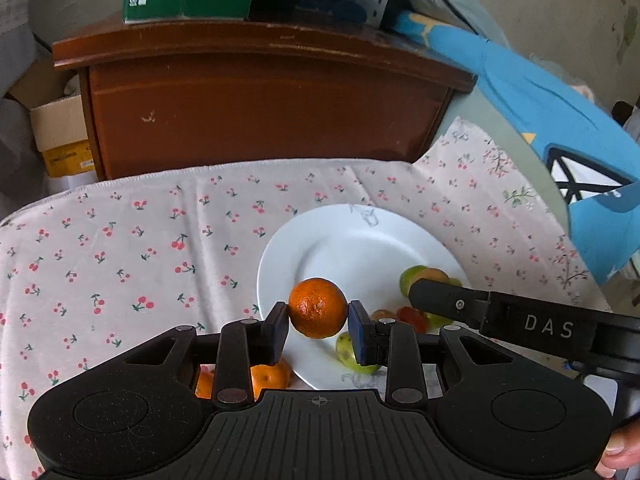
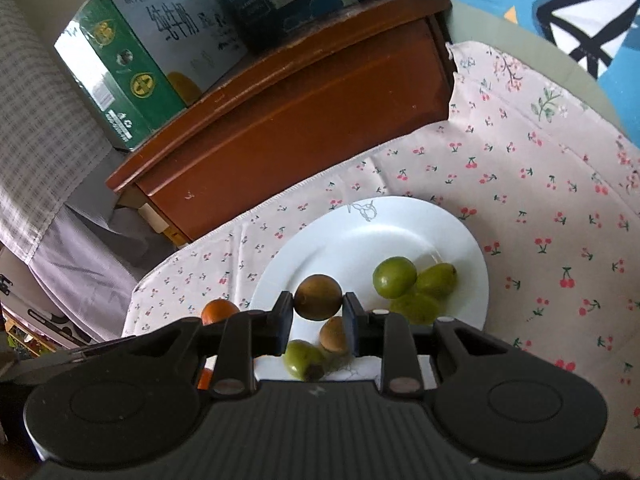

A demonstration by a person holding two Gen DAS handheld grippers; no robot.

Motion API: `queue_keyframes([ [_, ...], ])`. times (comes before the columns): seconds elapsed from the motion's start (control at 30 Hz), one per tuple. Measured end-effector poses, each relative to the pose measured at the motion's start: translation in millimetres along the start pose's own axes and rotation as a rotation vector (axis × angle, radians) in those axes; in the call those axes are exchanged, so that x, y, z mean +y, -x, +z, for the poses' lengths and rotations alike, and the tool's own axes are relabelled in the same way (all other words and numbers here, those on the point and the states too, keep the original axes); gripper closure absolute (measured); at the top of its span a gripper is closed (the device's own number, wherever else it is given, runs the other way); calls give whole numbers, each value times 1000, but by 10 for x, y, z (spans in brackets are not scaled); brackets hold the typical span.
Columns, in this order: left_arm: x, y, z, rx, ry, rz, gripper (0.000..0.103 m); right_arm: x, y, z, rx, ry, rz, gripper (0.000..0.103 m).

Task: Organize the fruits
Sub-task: 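Carry the mandarin and kiwi onto the white plate and open both grippers, then withdraw both grippers from the plate back toward the fruit pile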

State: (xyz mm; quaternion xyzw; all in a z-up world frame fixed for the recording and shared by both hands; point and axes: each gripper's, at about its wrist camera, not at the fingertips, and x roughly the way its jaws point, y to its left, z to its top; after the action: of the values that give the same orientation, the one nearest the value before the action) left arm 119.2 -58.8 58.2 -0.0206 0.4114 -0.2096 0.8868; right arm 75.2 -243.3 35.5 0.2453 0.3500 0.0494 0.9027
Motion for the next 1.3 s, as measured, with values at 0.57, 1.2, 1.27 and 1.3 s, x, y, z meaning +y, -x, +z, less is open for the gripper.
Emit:
queue_keyframes([
  [0.57,-23,32,150,-64,-16,52,35,-67,-92,91,-17,-48,-22,72],
  [1.2,291,628,176,-139,61,132,11,66,186,-30,-24,-39,6,65],
  [1.27,342,665,110,-126,81,131,11,108,216,-69,-23,-21,7,64],
  [1.3,361,683,82,-124,89,135,11,127,229,-88,-23,-10,6,64],
])
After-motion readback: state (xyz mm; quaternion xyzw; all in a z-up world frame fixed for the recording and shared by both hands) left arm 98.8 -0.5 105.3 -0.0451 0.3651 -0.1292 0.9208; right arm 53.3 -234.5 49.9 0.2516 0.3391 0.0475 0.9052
